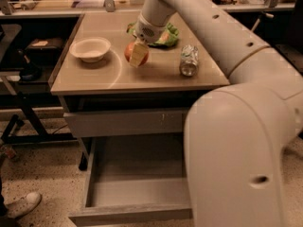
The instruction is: Place apple into middle drawer
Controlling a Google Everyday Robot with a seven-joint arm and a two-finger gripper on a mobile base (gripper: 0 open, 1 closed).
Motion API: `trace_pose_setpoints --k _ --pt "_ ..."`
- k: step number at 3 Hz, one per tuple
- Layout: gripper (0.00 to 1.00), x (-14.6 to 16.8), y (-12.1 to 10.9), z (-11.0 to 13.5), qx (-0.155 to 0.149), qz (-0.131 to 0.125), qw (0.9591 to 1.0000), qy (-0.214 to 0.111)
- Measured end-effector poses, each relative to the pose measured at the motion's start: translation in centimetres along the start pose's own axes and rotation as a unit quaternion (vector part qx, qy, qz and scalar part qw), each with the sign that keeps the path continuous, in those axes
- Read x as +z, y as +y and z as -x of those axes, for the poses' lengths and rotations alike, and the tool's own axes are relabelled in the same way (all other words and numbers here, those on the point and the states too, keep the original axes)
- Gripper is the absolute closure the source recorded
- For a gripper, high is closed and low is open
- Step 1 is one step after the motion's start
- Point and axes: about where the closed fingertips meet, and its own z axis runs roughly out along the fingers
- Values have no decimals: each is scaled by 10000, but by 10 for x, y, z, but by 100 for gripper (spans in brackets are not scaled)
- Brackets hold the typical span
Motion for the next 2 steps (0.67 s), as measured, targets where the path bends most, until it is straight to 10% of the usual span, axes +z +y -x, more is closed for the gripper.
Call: trace_pose_setpoints --k 2 --pt "100 -41 85 -42 595 -43 9978 -284"
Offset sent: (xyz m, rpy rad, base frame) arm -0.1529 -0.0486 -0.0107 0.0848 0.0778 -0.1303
